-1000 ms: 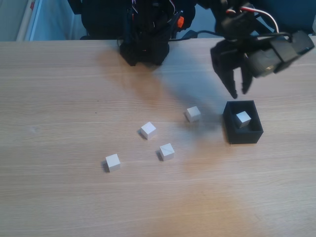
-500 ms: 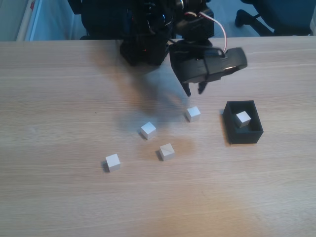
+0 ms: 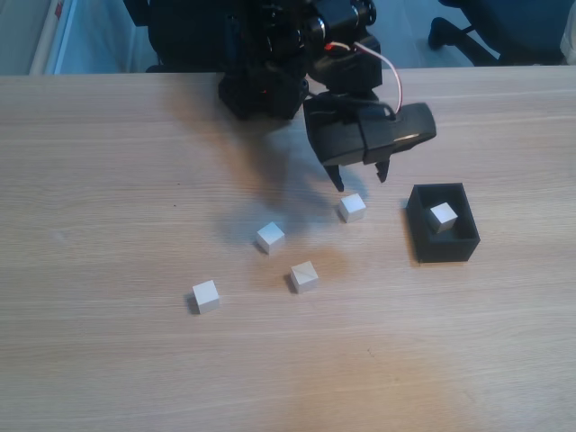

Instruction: Pick blocks and place them in the box.

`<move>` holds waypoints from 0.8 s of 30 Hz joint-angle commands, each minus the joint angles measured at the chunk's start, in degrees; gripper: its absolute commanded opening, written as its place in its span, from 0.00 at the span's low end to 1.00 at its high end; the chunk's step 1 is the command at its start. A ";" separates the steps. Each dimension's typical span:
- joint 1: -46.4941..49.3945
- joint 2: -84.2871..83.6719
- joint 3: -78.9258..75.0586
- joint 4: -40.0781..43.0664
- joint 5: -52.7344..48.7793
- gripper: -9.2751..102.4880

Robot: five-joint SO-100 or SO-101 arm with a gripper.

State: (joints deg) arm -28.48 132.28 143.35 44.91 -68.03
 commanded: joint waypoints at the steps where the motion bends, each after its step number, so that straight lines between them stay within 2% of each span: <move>1: -0.70 0.09 2.29 -4.75 -1.76 0.26; 24: 3.08 -6.42 8.61 -19.34 -3.60 0.25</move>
State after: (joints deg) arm -26.19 126.21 152.14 27.16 -71.63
